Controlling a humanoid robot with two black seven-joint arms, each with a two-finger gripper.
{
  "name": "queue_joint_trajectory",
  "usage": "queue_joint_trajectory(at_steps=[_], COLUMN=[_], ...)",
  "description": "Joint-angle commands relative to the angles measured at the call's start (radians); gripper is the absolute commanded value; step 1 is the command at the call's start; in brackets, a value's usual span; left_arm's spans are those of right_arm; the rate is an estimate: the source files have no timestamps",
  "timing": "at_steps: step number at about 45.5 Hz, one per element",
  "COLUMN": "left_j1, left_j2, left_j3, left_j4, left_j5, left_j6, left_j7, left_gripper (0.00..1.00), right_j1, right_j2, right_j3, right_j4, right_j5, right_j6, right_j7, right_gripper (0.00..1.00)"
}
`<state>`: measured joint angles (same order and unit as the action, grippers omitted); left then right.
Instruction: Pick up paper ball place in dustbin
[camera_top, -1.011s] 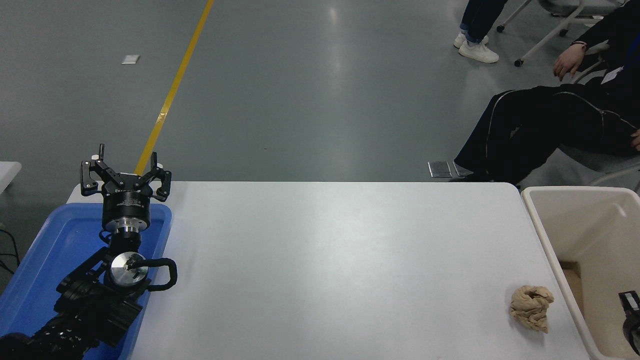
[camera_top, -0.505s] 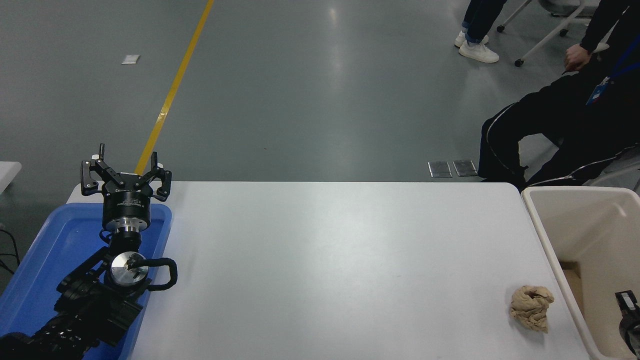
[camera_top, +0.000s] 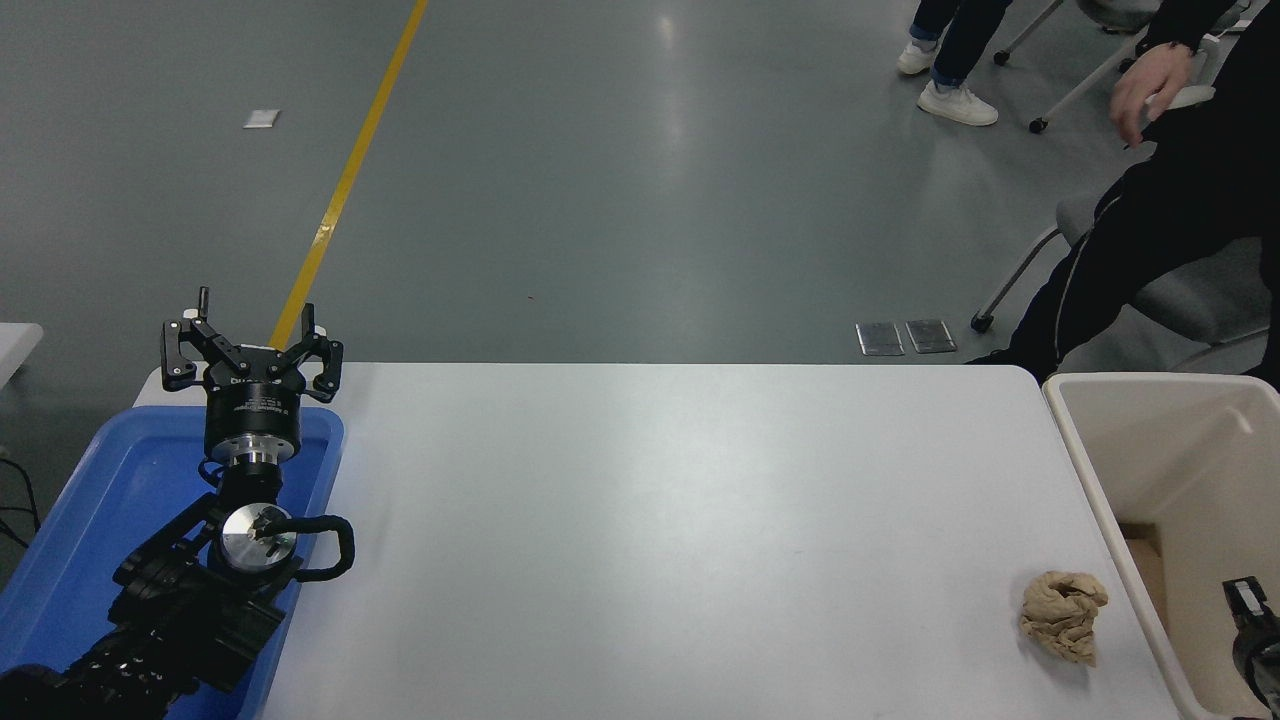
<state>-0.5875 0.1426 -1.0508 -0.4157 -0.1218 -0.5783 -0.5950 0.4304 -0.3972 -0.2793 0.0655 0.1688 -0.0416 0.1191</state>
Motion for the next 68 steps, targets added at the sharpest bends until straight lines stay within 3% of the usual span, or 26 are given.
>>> queue_joint_trajectory(at_steps=[1, 6, 11, 16, 19, 24, 29, 39, 45, 52, 59, 68], left_j1=[0.002, 0.002, 0.002, 0.002, 0.002, 0.002, 0.002, 0.002, 0.002, 0.002, 0.003, 0.003], left_j2=[0.000, 0.000, 0.000, 0.000, 0.000, 0.000, 0.000, 0.000, 0.000, 0.000, 0.002, 0.002], left_j3=[0.000, 0.000, -0.002, 0.000, 0.000, 0.000, 0.000, 0.000, 0.000, 0.000, 0.000, 0.000], left_j4=[0.000, 0.000, 0.000, 0.000, 0.000, 0.000, 0.000, 0.000, 0.000, 0.000, 0.000, 0.000], left_j5=[-0.001, -0.001, -0.001, -0.001, -0.001, 0.001, 0.002, 0.002, 0.002, 0.002, 0.002, 0.001], left_j6=[0.000, 0.000, 0.002, 0.002, 0.002, 0.000, 0.000, 0.000, 0.000, 0.000, 0.000, 0.000], left_j7=[0.000, 0.000, 0.000, 0.000, 0.000, 0.000, 0.001, 0.001, 0.001, 0.001, 0.000, 0.000], left_gripper=[0.99, 0.99, 0.99, 0.99, 0.99, 0.99, 0.99, 0.99, 0.99, 0.99, 0.99, 0.99], right_j1=[0.008, 0.102, 0.191, 0.342, 0.434, 0.631, 0.856, 1.208, 1.346, 1.591, 1.800, 1.935], right_j2=[-0.017, -0.126, -0.239, -0.275, -0.288, -0.301, -0.299, -0.223, -0.131, 0.015, 0.141, 0.172], right_j3=[0.000, -0.006, -0.059, -0.262, -0.400, -0.589, -0.733, -0.905, -0.951, -1.002, -0.994, -0.936], right_j4=[0.033, 0.198, 0.399, 0.473, 0.529, 0.677, 0.864, 1.214, 1.339, 1.557, 1.679, 1.680], right_j5=[-0.006, -0.008, -0.009, -0.005, -0.003, -0.002, -0.002, -0.095, -0.172, -0.181, -0.179, -0.179], right_j6=[0.006, 0.006, 0.000, -0.003, -0.003, 0.000, 0.011, 0.081, 0.083, 0.107, 0.252, 0.475], right_j7=[0.001, -0.001, -0.006, -0.007, -0.002, -0.001, -0.001, -0.002, -0.001, 0.001, 0.002, 0.002], right_gripper=[0.00, 0.34, 0.41, 0.50, 0.63, 0.75, 0.99, 1.00, 1.00, 1.00, 1.00, 1.00])
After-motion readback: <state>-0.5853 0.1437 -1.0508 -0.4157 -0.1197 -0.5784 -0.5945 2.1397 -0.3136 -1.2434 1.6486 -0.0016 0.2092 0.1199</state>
